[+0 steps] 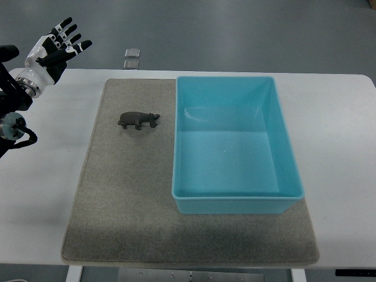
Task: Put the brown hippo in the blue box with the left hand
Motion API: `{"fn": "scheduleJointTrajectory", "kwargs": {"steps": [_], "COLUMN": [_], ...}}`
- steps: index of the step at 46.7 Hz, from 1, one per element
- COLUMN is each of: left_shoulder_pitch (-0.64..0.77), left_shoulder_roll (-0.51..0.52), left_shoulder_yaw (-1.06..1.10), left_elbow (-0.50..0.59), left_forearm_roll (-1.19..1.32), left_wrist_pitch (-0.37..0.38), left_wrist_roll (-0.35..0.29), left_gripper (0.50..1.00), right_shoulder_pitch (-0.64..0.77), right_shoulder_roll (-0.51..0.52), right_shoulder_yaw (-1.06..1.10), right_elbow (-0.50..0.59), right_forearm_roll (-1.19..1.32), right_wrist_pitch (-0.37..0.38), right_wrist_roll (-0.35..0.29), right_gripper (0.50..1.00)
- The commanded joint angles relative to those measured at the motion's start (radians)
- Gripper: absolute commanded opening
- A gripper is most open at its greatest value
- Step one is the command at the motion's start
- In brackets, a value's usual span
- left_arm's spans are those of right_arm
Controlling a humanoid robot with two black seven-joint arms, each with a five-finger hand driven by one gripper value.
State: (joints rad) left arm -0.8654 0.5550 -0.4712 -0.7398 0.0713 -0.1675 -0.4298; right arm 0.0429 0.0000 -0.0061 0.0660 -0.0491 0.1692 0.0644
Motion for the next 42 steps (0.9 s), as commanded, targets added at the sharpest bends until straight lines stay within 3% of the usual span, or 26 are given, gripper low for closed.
{"fn": "scheduleJointTrajectory", "kwargs": {"steps": [1, 27, 35, 42], "left_shoulder_pitch": [-0.003, -0.033, -0.063, -0.095], "left_shoulder_roll": [0.008, 0.022, 0.045, 0.045], "left_shoulder_yaw": [0.003, 0.095, 0.157, 0.210], "left_elbow": [-0.004, 0.000, -0.010, -0.012], "left_forearm_roll": [0.001, 0.013, 0.013, 0.013], "left_wrist_pitch": [-0.010, -0.041, -0.093, -0.095], "left_wrist_roll": [0.000, 0.000, 0.000, 0.002], "left_gripper": [0.999, 0.999, 0.999, 0.999], "right_shoulder_pitch": [0.000, 0.000, 0.000, 0.000], "right_shoulder_roll": [0.000, 0.000, 0.000, 0.000], "right_shoulder_yaw": [0.000, 0.000, 0.000, 0.000], "right_elbow": [0.000, 0.000, 0.000, 0.000], "right_forearm_roll": [0.000, 0.000, 0.000, 0.000], "right_wrist_pitch": [0.000, 0.000, 0.001, 0.000], "right_wrist_roll": [0.000, 0.000, 0.000, 0.000], "right_gripper": [0.936, 0.936, 0.936, 0.936]}}
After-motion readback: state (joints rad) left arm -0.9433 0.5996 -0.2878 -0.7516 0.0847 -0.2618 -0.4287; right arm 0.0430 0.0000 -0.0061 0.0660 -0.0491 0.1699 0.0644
